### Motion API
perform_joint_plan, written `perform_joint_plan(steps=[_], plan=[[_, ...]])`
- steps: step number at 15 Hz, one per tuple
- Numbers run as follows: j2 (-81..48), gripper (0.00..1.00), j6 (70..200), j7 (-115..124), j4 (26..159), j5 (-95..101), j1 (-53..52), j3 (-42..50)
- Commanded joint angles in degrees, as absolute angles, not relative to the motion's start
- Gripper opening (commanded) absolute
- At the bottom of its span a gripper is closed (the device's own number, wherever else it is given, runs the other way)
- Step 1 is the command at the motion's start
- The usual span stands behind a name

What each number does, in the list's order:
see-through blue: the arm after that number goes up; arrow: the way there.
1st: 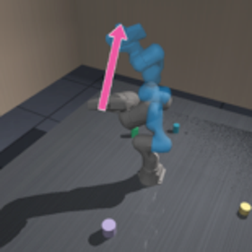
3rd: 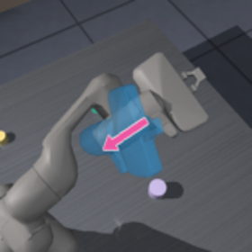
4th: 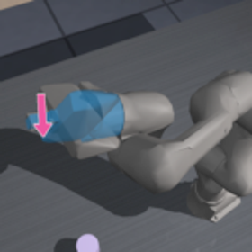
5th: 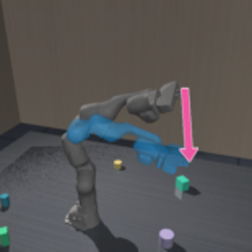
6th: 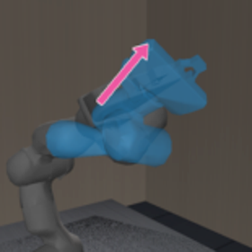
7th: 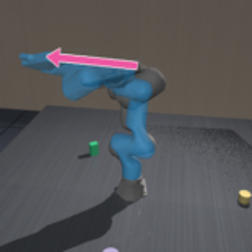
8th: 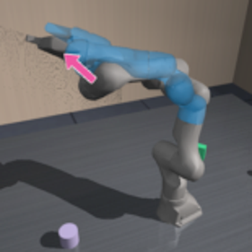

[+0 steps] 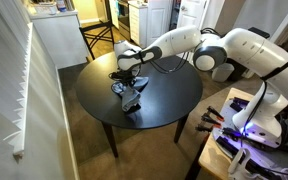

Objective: Use the blue towel to wipe the table.

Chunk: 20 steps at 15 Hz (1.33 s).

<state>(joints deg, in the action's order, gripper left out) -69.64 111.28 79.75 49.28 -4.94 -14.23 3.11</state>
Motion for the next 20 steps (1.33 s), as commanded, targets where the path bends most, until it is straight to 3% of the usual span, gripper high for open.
perform_joint_plan(steps=[1,13,20], plan=[[-69.3,0.03,111.4,82.4,49.0,-7.5,-10.2,3.0],[-66.1,0.04,115.4,90.5,53.7,-12.4,-1.1,4.0],[-57.5,0.04,127.5,96.5,69.8,-15.4,2.6,7.8]])
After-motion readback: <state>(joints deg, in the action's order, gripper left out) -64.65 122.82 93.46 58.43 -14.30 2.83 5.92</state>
